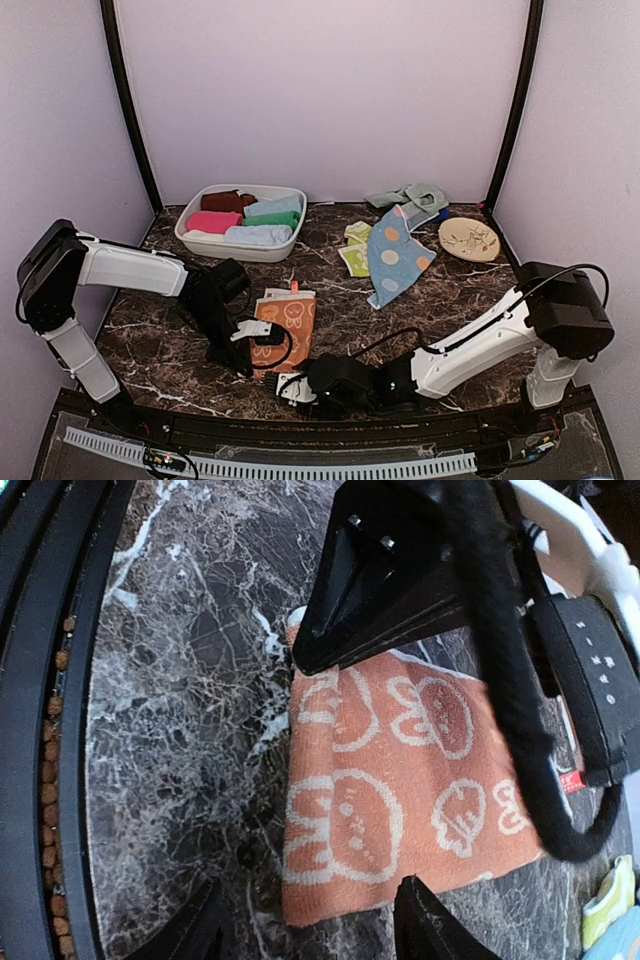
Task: Roll the towels
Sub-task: Roll the towel at the center of the board.
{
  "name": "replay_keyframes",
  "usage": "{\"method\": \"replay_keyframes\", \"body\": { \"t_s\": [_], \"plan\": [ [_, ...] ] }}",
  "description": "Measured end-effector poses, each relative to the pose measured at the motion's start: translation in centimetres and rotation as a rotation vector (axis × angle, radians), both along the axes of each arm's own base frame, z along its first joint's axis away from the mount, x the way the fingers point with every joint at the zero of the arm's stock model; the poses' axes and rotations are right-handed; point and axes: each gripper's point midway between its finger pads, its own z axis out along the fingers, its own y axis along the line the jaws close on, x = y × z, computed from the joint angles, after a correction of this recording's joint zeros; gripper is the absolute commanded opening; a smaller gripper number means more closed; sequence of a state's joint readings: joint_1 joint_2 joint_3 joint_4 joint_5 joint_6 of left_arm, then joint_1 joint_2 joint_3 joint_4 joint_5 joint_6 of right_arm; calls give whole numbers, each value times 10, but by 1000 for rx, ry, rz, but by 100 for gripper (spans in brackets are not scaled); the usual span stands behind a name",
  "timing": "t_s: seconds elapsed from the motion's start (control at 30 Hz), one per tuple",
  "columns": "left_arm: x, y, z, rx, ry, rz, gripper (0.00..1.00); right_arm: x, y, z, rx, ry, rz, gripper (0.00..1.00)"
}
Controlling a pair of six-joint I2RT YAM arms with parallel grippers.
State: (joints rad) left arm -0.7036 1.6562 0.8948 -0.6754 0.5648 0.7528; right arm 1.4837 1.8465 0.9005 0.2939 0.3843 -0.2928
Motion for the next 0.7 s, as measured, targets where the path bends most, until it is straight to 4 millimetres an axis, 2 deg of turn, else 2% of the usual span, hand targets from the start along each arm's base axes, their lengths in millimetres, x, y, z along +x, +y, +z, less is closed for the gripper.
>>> {"method": "replay_keyframes", "body": {
  "t_s": [0.2, 0.3, 0.43, 0.53, 0.63, 0.7],
  "plan": [
    [1, 1, 1, 1, 24, 9, 0, 8, 8, -21, -68, -66, 34, 40],
    [2, 2, 2, 1, 30, 14, 0, 11, 10, -25, -76, -74, 40, 21],
    [3, 3, 2, -3, 31, 15, 0, 20, 13, -29, -74, -75, 25, 2],
    [4, 3, 2, -2, 29, 15, 11, 24, 14, -31, -68, -66, 10, 0],
    [8, 6, 1, 5, 16, 23, 38, 26, 16, -29, -49, -29, -6, 0],
    [11, 10, 1, -3, -4, 34, 49, 27, 16, -30, -32, 14, -19, 0]
  ]
}}
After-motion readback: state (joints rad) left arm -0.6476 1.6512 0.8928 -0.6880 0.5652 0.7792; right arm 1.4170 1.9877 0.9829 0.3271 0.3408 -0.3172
